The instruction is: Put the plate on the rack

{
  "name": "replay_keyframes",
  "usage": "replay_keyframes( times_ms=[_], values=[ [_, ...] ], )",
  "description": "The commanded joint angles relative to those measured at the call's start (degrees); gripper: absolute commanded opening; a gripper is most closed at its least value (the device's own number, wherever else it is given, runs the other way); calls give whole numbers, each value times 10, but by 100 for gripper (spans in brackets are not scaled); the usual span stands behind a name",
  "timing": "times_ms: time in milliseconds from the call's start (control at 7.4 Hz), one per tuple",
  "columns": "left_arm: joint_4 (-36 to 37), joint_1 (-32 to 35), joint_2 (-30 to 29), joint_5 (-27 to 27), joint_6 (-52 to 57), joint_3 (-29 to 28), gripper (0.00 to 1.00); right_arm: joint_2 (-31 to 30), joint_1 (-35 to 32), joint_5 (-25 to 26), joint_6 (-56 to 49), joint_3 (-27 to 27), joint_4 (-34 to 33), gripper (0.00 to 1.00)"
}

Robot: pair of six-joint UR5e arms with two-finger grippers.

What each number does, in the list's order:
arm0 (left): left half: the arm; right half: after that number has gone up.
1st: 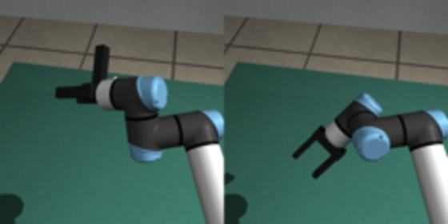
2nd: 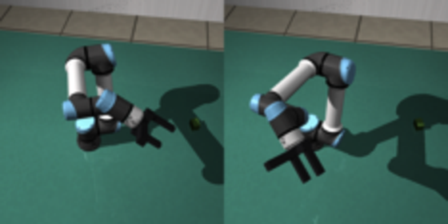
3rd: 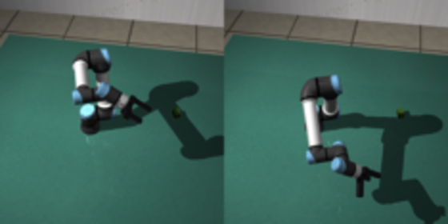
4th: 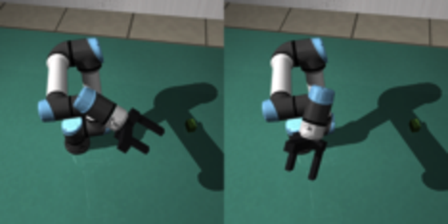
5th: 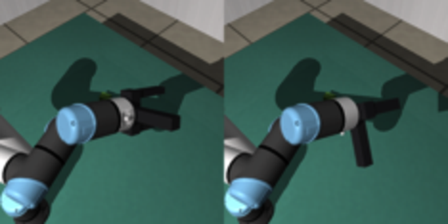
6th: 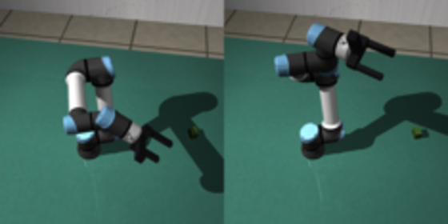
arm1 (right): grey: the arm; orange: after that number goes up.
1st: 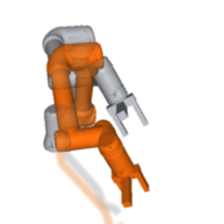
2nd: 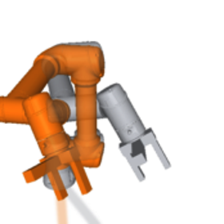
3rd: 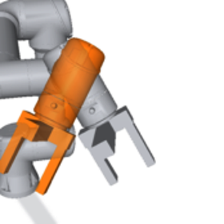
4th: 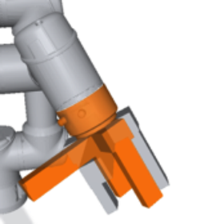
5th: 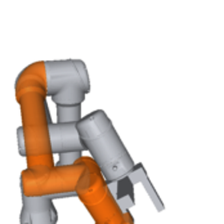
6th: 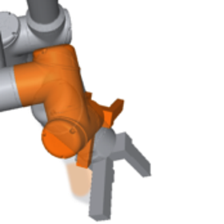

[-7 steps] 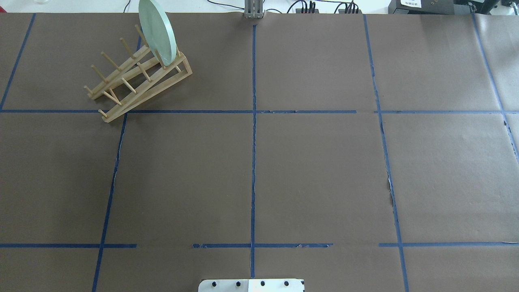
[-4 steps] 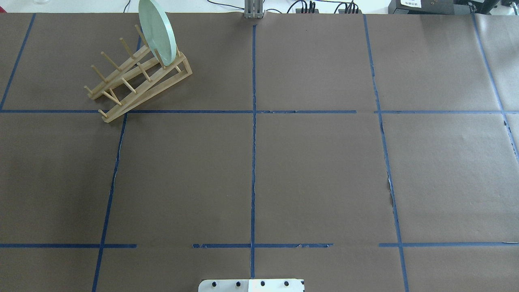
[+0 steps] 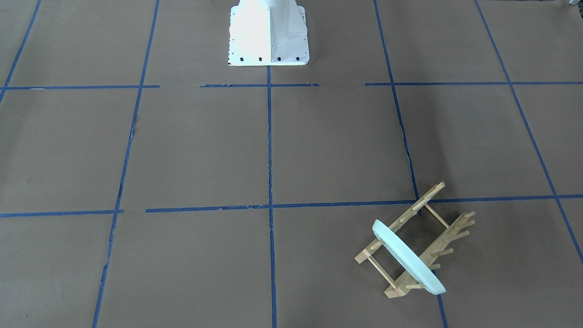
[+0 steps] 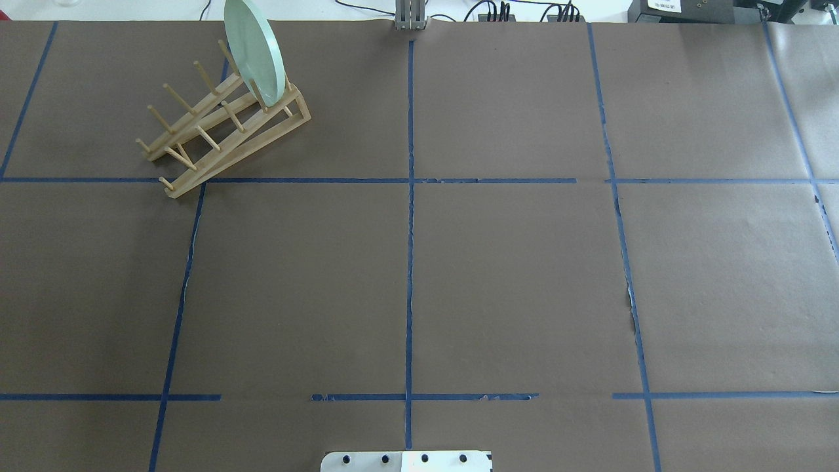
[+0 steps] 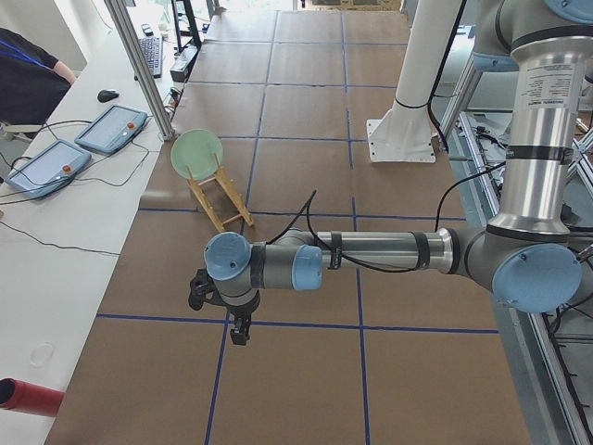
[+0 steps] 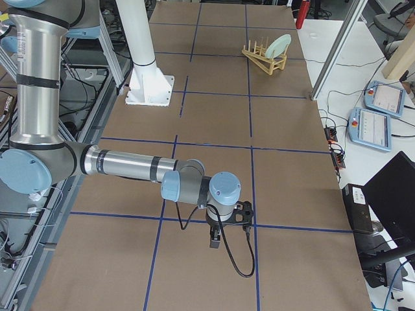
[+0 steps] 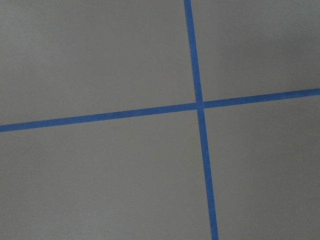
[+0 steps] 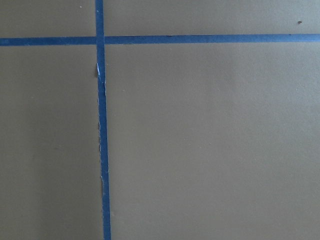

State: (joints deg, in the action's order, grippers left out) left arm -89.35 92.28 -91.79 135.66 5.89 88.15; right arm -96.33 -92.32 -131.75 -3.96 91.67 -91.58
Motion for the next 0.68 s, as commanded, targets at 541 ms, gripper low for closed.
replay_keyframes(
  times_ms=[541],
  values=[
    [23, 6, 7, -1, 10, 21, 100, 0, 0, 0, 0, 0, 0, 100]
  ],
)
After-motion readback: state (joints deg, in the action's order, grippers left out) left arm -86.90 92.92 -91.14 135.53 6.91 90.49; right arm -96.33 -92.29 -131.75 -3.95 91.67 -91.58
